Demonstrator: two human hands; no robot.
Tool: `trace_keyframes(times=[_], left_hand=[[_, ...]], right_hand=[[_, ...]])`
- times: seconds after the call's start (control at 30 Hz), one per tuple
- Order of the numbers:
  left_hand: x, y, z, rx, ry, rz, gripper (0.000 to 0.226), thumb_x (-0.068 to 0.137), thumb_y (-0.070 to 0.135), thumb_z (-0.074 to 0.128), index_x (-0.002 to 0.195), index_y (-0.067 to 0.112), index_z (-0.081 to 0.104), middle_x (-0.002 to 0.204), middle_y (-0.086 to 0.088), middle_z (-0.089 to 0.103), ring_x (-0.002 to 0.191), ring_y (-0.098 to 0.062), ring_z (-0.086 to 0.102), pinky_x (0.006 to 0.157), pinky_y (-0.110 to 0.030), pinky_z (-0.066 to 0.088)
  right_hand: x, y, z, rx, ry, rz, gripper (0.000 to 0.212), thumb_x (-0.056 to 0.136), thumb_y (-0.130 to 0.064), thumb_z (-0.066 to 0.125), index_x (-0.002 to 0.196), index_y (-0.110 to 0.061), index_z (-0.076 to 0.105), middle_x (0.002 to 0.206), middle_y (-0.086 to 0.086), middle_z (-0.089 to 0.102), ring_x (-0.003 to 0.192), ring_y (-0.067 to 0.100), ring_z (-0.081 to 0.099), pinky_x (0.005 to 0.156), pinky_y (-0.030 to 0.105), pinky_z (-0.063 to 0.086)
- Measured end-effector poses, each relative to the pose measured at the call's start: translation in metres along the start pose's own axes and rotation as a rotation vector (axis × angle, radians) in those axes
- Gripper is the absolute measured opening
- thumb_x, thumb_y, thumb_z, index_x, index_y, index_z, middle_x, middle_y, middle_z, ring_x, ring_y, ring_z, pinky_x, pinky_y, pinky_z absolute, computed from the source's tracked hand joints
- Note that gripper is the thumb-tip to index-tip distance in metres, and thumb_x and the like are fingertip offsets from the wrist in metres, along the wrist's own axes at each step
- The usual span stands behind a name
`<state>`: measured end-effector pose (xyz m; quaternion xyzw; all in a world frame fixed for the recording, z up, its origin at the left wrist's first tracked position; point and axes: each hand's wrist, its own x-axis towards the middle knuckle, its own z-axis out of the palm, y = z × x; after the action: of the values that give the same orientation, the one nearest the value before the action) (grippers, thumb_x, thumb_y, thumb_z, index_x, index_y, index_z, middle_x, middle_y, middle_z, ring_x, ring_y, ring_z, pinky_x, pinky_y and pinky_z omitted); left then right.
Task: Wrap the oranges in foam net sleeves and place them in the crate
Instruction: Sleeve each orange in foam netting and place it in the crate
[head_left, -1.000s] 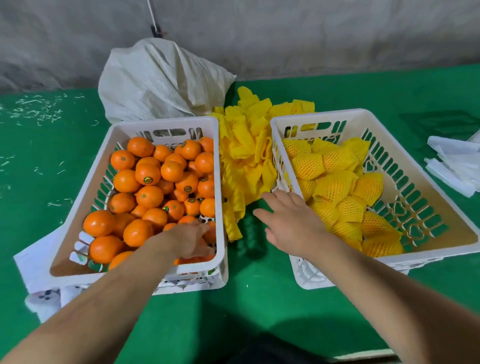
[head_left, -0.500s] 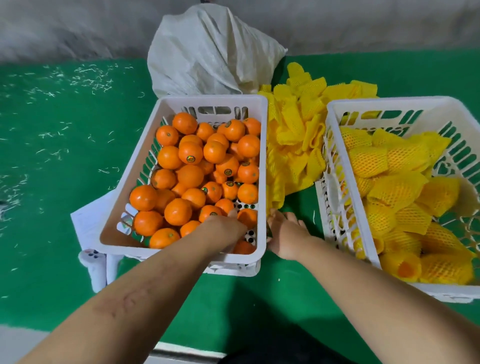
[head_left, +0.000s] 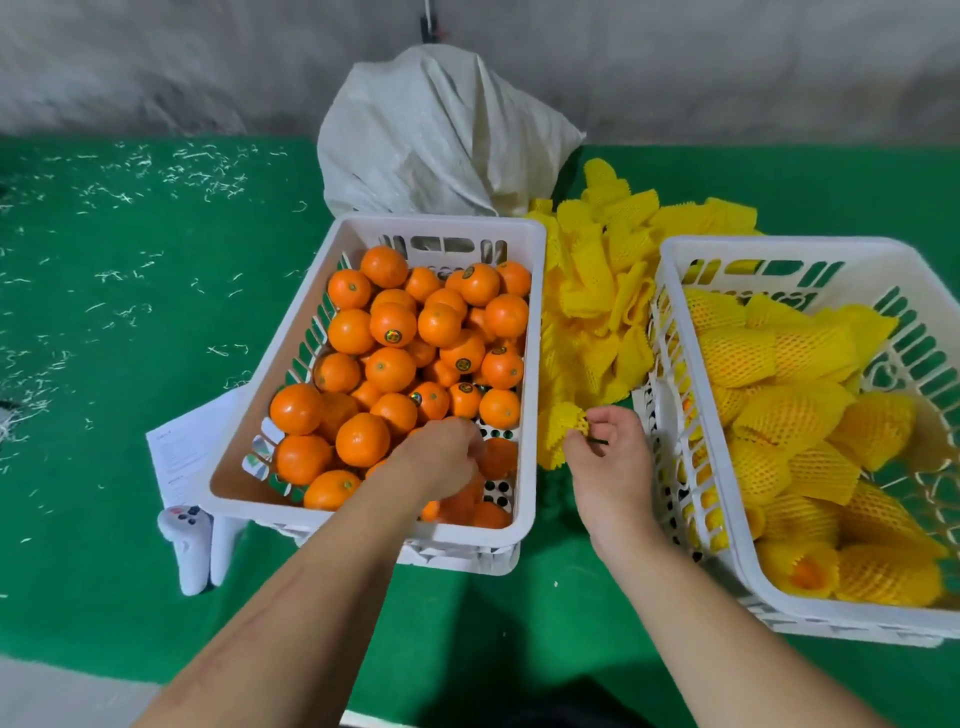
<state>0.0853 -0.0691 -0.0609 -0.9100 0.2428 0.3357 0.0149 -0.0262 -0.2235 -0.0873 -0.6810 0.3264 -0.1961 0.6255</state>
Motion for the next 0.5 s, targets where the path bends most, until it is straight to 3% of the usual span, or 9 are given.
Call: trace_keyframes(times=[0.07,0.13,0.2,0.27,0.3,0.33,0.37,0.4,0.5], left_hand=[[0.005,-0.002,0.004,-0.033,-0.080,-0.007,0.030,0.105,0.032,0.056,0.132,0.019,0.060,0.118,-0.007,0.065,0.093,-0.021,0.062,0.078,-0.031,0.054],[0.004,0.006,0.016,-0.070,-0.142,-0.045,0.042,0.109,0.036,0.052,0.144,0.011,0.055,0.123,-0.005,0.057,0.086,-0.009,0.058,0.072,-0.013,0.050],[0.010,0.017,0.027,-0.023,-0.048,-0.003,0.048,0.111,0.022,0.049,0.153,-0.001,0.044,0.106,0.004,0.049,0.062,0.007,0.052,0.048,-0.002,0.040],[0.005,0.021,0.025,-0.079,0.004,-0.027,0.047,0.109,0.021,0.054,0.151,0.001,0.047,0.089,0.008,0.045,0.051,0.009,0.052,0.042,-0.006,0.039],[0.004,0.015,0.023,-0.144,0.025,-0.043,0.047,0.107,0.029,0.059,0.148,0.006,0.052,0.091,0.006,0.048,0.060,0.006,0.055,0.048,-0.007,0.043],[0.001,0.012,0.022,-0.177,-0.017,-0.065,0.048,0.103,0.039,0.062,0.143,0.012,0.058,0.098,0.004,0.052,0.077,0.002,0.059,0.064,-0.009,0.047],[-0.002,0.008,0.018,-0.119,-0.039,-0.089,0.048,0.099,0.049,0.064,0.134,0.015,0.063,0.102,0.001,0.054,0.092,-0.011,0.063,0.080,-0.020,0.051],[-0.003,0.003,0.012,-0.064,-0.026,-0.100,0.045,0.095,0.053,0.066,0.120,0.017,0.066,0.101,-0.002,0.058,0.096,-0.020,0.064,0.085,-0.031,0.050],[-0.015,-0.008,-0.014,-0.390,0.097,-0.037,0.036,0.091,0.048,0.069,0.085,0.014,0.058,0.080,-0.008,0.050,0.072,-0.022,0.053,0.065,-0.036,0.043]], right_hand=[[-0.003,-0.006,-0.003,0.054,-0.040,0.044,0.031,0.094,-0.020,0.071,0.110,-0.043,0.058,0.114,-0.012,0.067,0.098,0.001,0.066,0.079,0.020,0.054],[-0.009,-0.010,-0.002,0.090,-0.100,0.090,0.028,0.096,-0.020,0.070,0.108,-0.044,0.061,0.117,-0.012,0.069,0.104,0.009,0.067,0.090,0.033,0.057],[-0.018,-0.013,-0.001,0.114,-0.118,0.112,0.025,0.098,-0.018,0.068,0.106,-0.041,0.064,0.115,-0.010,0.071,0.107,0.011,0.068,0.096,0.041,0.057],[-0.027,-0.013,0.000,0.113,-0.126,0.119,0.023,0.098,-0.016,0.067,0.107,-0.037,0.065,0.113,-0.009,0.073,0.108,0.012,0.068,0.098,0.044,0.056],[-0.031,-0.013,-0.001,0.106,-0.127,0.117,0.022,0.098,-0.016,0.067,0.107,-0.037,0.066,0.113,-0.009,0.073,0.108,0.012,0.067,0.099,0.044,0.055],[-0.033,-0.012,-0.002,0.097,-0.124,0.114,0.022,0.098,-0.017,0.067,0.105,-0.037,0.066,0.112,-0.009,0.072,0.108,0.012,0.067,0.099,0.044,0.055],[-0.034,-0.013,-0.004,0.092,-0.118,0.111,0.020,0.098,-0.018,0.067,0.104,-0.037,0.066,0.111,-0.009,0.072,0.107,0.013,0.067,0.098,0.044,0.055],[-0.035,-0.014,-0.005,0.097,-0.111,0.109,0.018,0.098,-0.019,0.067,0.103,-0.036,0.067,0.110,-0.008,0.072,0.105,0.015,0.067,0.097,0.043,0.056],[-0.037,-0.017,-0.008,0.162,-0.085,0.114,0.011,0.098,-0.021,0.068,0.104,-0.030,0.068,0.104,-0.004,0.075,0.098,0.019,0.070,0.085,0.035,0.058]])
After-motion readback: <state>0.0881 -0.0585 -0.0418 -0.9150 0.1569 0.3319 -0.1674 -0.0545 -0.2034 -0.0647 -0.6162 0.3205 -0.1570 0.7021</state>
